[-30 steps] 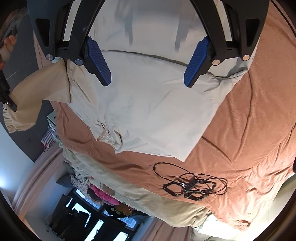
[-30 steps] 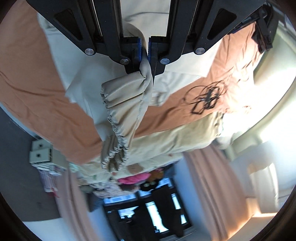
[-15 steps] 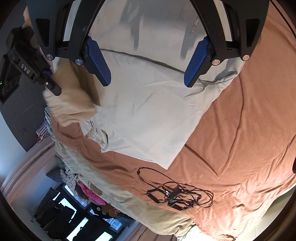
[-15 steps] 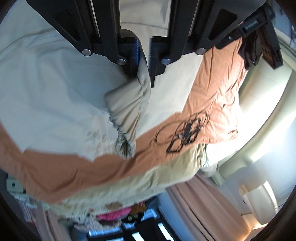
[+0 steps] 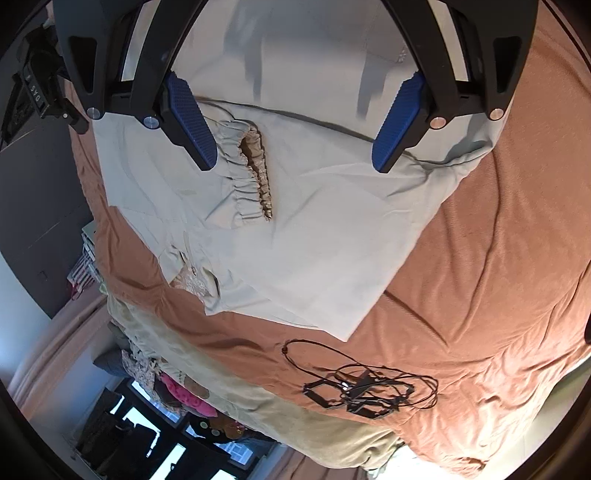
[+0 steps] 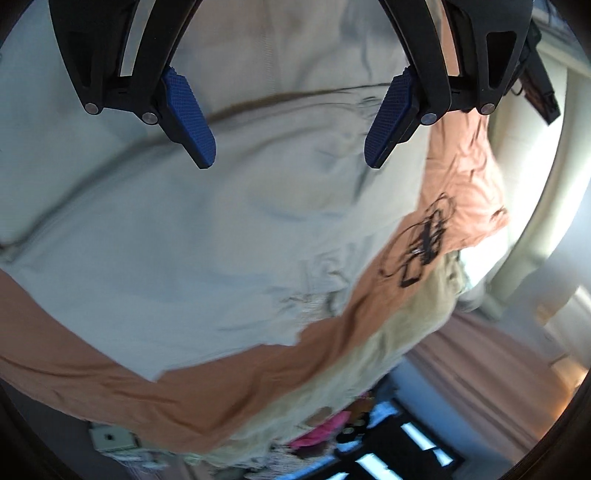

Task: Fold large clothes
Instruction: 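Lay the held sleeve across the jacket body and open the right tool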

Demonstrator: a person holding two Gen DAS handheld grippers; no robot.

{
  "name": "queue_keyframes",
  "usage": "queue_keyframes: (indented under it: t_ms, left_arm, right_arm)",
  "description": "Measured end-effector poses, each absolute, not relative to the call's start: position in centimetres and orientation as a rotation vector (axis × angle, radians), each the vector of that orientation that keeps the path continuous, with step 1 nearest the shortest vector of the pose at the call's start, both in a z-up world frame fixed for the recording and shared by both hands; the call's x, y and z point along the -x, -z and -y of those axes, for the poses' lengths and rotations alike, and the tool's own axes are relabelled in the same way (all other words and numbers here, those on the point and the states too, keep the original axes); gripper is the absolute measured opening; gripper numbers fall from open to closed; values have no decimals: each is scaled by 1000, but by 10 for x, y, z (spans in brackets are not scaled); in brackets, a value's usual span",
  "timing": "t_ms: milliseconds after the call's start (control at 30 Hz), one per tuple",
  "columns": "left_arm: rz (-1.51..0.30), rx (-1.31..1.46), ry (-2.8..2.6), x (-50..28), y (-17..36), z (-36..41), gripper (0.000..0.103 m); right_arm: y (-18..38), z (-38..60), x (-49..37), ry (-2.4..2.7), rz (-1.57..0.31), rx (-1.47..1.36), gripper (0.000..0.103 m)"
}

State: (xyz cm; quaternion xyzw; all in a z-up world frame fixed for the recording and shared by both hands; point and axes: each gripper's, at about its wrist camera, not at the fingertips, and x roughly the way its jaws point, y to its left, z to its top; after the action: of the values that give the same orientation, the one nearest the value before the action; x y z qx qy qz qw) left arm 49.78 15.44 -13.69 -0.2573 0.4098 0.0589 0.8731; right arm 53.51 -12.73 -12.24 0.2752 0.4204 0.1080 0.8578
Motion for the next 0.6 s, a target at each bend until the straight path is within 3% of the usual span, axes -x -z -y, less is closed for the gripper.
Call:
queue_keyframes:
  t_ms: [167,267,433,567,600]
  left_arm:
    - [-878,488,-98,-510,147,-129,87]
    - [-888,433,-83,-520,155,-110,87]
    - [-924,332,-90,-536,174,-78,86]
    - [-961,257,-103,-546,189,-60,78]
    - [-967,232,-121,-547,193,-58,71]
  right_arm:
    - [134,176,-523,-129,-865,-604,77]
    - [146,201,-526,-109,-883,-631,63]
    - [162,253,-525,-11,-866,-692,63]
    - [176,290,-526,37,-852,-783,57]
    - [178,296,-527,44,-850,-798,54]
